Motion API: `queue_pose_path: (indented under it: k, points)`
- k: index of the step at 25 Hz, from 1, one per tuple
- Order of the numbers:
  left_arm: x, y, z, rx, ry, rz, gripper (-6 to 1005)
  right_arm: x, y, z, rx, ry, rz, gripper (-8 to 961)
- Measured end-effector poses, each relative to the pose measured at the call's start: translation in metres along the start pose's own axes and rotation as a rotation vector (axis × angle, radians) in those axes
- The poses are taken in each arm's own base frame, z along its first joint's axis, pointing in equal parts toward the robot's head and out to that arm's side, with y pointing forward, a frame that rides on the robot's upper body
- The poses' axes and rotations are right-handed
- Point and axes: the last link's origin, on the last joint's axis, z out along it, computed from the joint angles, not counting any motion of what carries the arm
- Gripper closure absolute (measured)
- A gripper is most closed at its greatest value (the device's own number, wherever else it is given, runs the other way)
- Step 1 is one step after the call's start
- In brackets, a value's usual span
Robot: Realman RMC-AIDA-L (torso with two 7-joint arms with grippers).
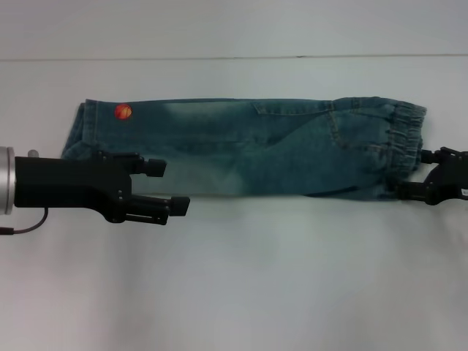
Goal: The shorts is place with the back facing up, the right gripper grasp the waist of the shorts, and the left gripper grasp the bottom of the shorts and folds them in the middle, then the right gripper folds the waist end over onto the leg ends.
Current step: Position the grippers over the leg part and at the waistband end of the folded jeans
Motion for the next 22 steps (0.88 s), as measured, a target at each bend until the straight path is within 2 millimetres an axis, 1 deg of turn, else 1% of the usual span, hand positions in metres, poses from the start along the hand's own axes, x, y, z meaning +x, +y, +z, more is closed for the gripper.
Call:
queue_pose_path:
  k: [7,12,22]
  points:
    - [-0.0008,-0.0004,-0.0013,0.005,0.003,-0.004,97,-0.0036,0.0026,0.0101,0.002,0.027,-0.052,42]
    - [-0.0013,-0.0011,-0.0007,0.008,0.003,-0.004,97,-0.0038,0.0035,0.0103,-0.003,0.027,-0.071,105]
    - [-0.0016,-0.0015,-0.0002,0.010,0.003,-0.004,97,-0.0001,0.0065,0.0090,-0.016,0.029,-0.093,265]
